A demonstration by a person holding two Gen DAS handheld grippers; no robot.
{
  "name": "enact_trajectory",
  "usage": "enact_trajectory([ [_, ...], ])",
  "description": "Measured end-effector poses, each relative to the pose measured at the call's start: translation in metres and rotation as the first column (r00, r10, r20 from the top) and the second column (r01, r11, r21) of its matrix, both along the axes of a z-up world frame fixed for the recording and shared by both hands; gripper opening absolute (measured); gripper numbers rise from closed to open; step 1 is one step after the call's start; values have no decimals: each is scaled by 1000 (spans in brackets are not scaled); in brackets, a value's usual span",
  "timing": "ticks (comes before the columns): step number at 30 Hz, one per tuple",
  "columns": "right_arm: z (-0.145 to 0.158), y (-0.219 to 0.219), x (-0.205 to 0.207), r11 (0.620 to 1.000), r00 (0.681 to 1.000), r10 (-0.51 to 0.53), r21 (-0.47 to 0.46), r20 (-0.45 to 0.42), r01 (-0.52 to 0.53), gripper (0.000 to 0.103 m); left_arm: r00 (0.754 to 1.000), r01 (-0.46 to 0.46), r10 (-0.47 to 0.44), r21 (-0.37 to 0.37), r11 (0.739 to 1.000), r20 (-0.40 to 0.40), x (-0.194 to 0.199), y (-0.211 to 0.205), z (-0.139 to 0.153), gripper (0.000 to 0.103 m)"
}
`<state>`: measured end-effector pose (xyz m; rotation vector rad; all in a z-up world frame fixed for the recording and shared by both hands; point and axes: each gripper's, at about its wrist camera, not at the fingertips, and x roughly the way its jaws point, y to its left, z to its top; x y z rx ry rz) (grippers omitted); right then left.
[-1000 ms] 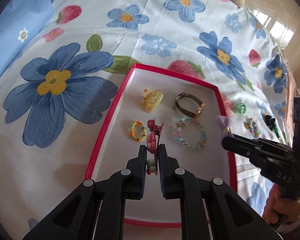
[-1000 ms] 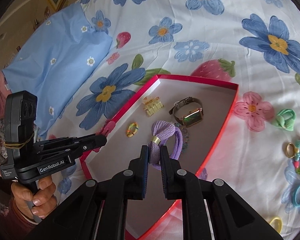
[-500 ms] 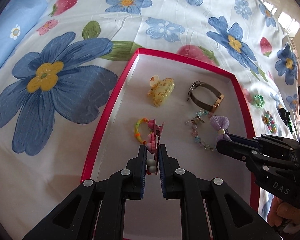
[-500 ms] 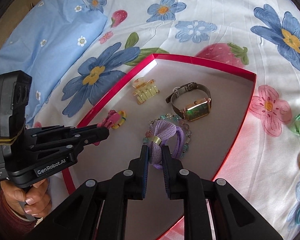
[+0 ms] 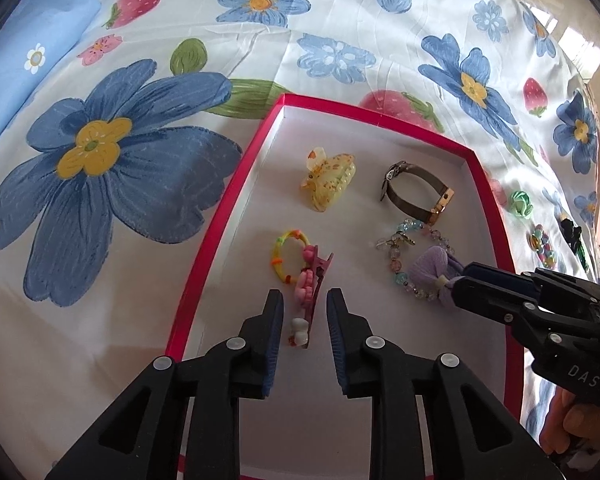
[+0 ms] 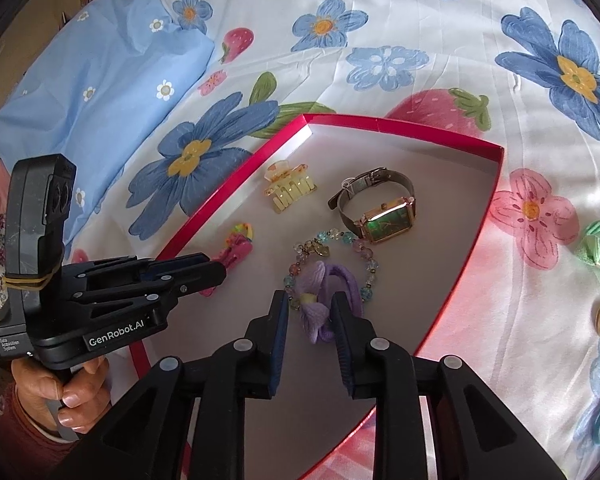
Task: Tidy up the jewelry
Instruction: 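Open the left tool to drop the pink clip while the right tool releases the purple hair tie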
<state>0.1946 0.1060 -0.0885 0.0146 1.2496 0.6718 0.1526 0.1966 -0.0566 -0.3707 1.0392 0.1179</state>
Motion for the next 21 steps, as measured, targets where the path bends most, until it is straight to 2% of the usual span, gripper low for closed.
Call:
enact_trajectory([
  [8, 19, -14, -6, 999, 999, -34, 41, 27, 33, 27, 1000, 6, -6, 6, 1000, 7, -6, -4, 7, 22],
  [10, 28, -21, -9, 997, 998, -50, 56, 39, 48, 29, 1000, 2, -2, 3, 1000, 14, -9, -4, 11, 22],
  [12, 35, -29, -13, 995, 996, -67, 73, 54, 63, 37, 1000, -1, 1, -2, 1000, 23, -14, -5, 16, 23],
  [14, 43, -38, -16, 993, 994, -89, 84, 67, 83, 37, 999, -5, 5, -7, 1000, 37, -20, -6, 22, 24],
  [17, 51, -53, -20, 989, 990, -121, 97, 79, 113, 37, 998, -4, 5, -16, 1000, 59, -29, -10, 32, 28],
  [21, 61, -83, -29, 978, 978, -187, 106, 89, 178, 37, 996, 5, -2, -27, 1000, 91, -42, -19, 47, 40],
])
